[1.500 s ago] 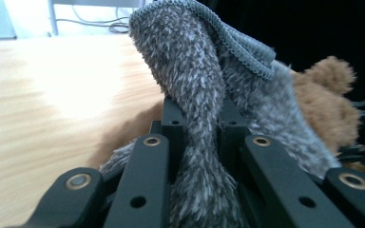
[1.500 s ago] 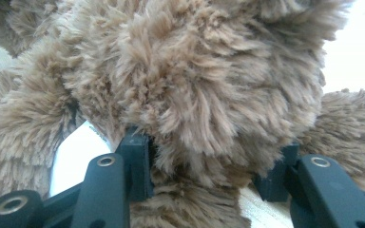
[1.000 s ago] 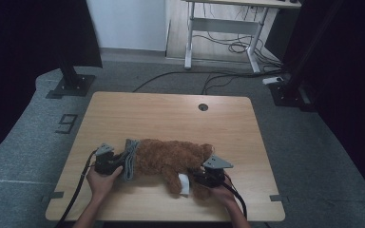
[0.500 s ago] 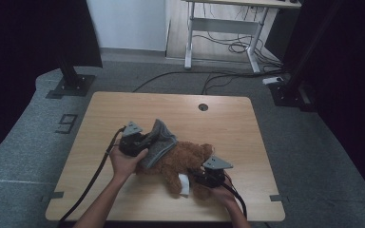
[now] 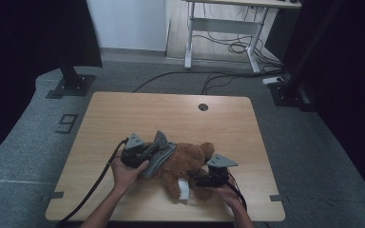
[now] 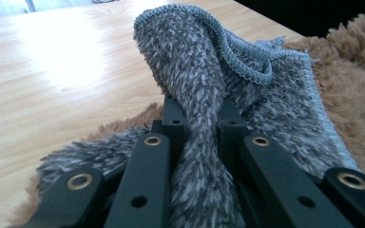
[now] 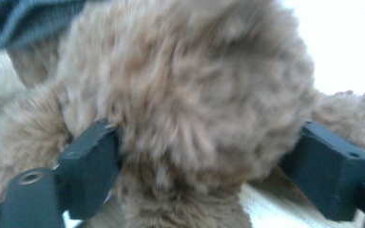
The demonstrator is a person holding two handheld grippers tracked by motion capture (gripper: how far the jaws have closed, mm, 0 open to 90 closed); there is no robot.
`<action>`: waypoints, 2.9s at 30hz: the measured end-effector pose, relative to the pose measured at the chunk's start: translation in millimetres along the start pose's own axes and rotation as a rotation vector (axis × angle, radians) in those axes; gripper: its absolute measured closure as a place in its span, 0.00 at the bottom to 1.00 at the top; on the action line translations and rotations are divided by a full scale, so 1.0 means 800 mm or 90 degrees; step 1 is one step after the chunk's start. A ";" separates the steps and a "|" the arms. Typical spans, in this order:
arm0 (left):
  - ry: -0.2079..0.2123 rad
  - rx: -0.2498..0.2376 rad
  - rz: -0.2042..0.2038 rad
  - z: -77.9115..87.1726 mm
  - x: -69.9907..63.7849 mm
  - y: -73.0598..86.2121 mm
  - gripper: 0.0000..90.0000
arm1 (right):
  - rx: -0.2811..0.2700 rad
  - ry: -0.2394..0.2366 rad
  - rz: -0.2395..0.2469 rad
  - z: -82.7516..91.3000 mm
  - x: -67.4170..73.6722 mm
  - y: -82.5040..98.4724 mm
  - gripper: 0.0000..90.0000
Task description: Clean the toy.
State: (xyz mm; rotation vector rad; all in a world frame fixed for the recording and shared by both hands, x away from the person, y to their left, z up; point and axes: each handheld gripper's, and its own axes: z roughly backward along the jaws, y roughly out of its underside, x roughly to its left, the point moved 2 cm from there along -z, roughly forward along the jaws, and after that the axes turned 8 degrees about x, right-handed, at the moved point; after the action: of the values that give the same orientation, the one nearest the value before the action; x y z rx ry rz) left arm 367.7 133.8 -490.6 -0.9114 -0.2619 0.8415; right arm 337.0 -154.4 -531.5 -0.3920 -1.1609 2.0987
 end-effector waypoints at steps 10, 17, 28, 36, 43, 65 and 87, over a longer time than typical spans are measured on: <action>0.020 -0.013 -0.006 0.013 -0.014 0.026 0.87 | -0.028 -0.035 -0.038 0.007 -0.009 -0.032 0.12; 0.046 -0.018 -0.012 0.022 -0.026 0.044 0.88 | 0.052 -0.107 -0.028 -0.017 0.004 -0.021 0.25; 0.027 -0.041 -0.008 0.015 -0.024 0.041 0.87 | 0.017 -0.020 0.011 -0.015 0.022 -0.009 0.53; 0.008 -0.032 -0.008 -0.022 -0.006 0.005 0.87 | -0.007 0.077 0.014 -0.030 0.000 -0.019 0.55; 0.061 -0.072 0.023 -0.012 -0.015 -0.027 0.87 | -0.032 0.087 0.049 -0.028 0.002 -0.018 0.56; 0.009 0.023 -0.033 -0.047 -0.037 -0.042 0.87 | -0.047 0.098 0.132 -0.023 0.030 -0.005 0.54; -0.044 0.017 0.145 0.015 0.098 0.035 0.87 | -0.054 0.074 0.116 -0.021 0.025 -0.004 0.54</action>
State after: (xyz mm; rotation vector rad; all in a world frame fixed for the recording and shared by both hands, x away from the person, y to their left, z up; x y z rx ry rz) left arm 398.0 207.7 -515.8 -0.8992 -0.2089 1.0851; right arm 333.6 -128.7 -536.9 -0.6729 -1.1867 2.1535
